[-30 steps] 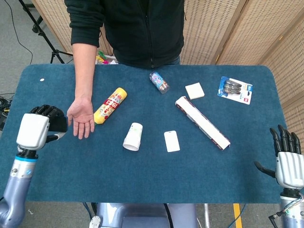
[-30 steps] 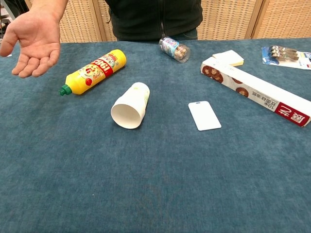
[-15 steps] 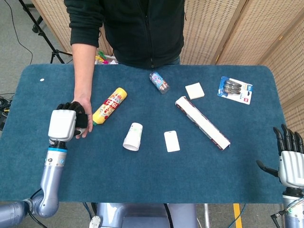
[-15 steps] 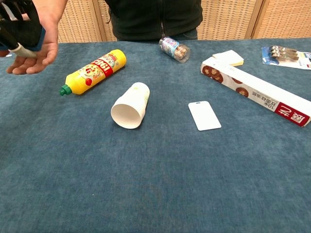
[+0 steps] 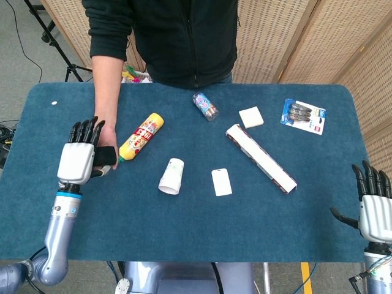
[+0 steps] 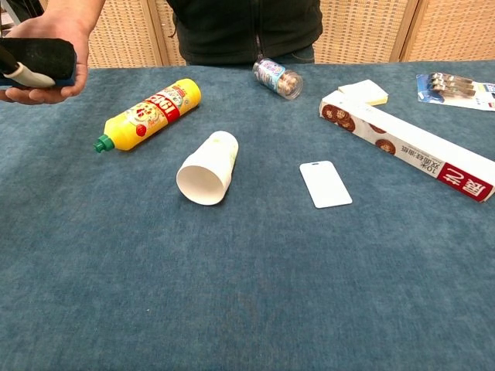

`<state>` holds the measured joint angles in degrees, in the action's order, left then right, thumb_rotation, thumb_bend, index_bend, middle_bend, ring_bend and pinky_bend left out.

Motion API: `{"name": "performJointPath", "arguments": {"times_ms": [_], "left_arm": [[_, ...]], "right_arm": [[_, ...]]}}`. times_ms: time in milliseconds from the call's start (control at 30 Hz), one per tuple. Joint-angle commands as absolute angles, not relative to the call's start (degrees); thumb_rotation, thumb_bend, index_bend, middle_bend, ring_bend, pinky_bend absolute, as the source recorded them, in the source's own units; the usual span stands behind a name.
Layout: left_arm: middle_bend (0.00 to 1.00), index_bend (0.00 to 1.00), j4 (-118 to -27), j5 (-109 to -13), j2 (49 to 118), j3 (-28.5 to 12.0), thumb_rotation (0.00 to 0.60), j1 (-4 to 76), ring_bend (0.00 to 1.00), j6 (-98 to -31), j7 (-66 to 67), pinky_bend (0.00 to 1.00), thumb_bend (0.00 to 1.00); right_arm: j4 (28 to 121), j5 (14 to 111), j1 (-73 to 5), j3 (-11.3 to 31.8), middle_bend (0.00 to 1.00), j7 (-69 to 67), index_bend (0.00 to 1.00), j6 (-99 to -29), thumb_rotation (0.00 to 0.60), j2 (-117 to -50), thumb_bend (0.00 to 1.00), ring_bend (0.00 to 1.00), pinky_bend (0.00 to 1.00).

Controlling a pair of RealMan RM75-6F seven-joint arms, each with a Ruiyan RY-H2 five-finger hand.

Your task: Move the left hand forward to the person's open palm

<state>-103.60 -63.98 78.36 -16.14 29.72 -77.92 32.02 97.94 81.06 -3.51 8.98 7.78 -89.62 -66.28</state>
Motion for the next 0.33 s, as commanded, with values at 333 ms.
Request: {"name": "performJointPath", "arguments": {"times_ms": [333], "left_arm": [[0.0, 0.0, -102.9, -75.8, 67.2, -9.5, 0.6, 17.6, 0.0, -85.8, 10.5, 0.0, 0.0]], "right_arm": [[98.3, 81.7, -3.5, 8.8, 0.0, 7.8, 0.02, -90.0, 0.6, -66.3, 0.0, 0.0, 0.0]]}}
